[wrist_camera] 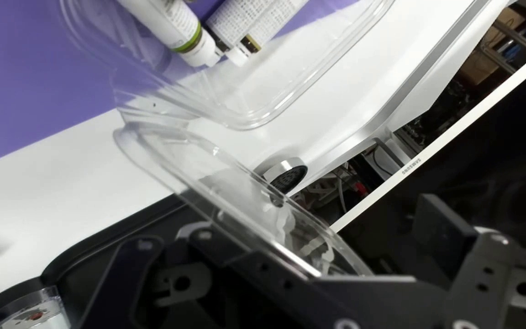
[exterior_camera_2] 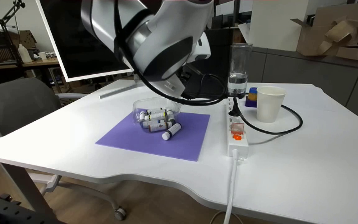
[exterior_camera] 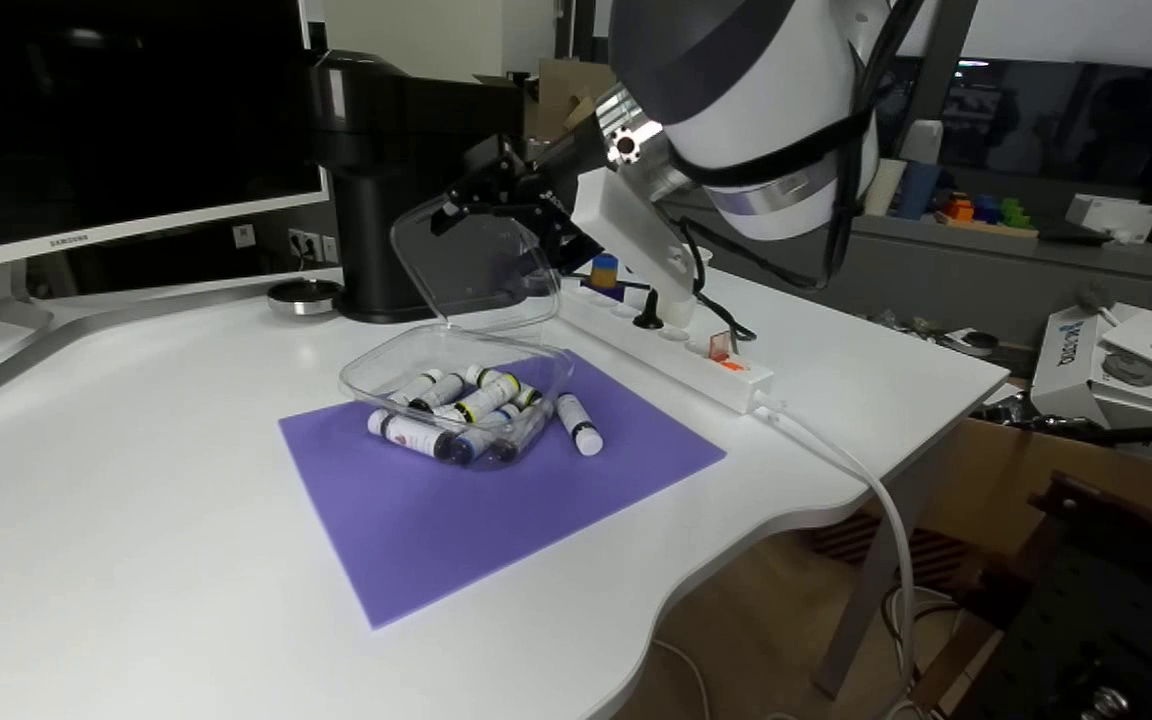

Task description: Close the lid of the plastic storage box

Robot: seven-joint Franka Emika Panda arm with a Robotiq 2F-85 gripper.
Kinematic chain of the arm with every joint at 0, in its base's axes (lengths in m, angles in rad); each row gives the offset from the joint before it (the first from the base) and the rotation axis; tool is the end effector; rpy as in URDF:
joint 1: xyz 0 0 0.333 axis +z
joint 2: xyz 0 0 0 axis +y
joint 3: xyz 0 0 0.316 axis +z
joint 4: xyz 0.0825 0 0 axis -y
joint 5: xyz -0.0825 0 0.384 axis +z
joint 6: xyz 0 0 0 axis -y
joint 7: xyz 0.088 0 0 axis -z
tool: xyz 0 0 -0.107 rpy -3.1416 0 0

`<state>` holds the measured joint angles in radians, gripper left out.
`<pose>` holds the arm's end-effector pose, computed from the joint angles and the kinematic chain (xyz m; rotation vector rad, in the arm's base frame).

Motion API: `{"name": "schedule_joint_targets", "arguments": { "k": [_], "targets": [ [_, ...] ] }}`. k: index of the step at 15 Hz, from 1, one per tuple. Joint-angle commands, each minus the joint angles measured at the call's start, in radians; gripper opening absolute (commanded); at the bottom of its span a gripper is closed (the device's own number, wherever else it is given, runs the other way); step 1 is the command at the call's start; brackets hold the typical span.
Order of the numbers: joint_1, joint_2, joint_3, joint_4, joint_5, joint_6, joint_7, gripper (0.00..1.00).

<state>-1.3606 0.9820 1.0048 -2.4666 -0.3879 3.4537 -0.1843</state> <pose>0.4918 -0.0969 0.1757 -2.3884 0.2297 -0.9495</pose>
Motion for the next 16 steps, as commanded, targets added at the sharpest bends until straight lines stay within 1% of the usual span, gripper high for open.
{"name": "schedule_joint_targets", "arguments": {
  "k": [1, 3, 6, 8, 11, 12, 16],
  "targets": [
    [0.046, -0.126, -0.013, -0.037, 0.035, 0.000, 0.067, 1.00],
    [0.081, -0.194, -0.032, -0.049, 0.071, 0.000, 0.090, 1.00],
    [0.162, -0.297, -0.081, -0.074, 0.148, 0.000, 0.135, 1.00],
    [0.229, -0.362, -0.118, -0.094, 0.194, -0.012, 0.169, 1.00],
    [0.337, -0.444, -0.163, -0.103, 0.234, -0.041, 0.209, 1.00],
    [0.384, -0.469, -0.185, -0.096, 0.247, -0.058, 0.220, 1.00],
    [0.534, -0.537, -0.267, -0.080, 0.272, -0.141, 0.236, 1.00]
  ]
}}
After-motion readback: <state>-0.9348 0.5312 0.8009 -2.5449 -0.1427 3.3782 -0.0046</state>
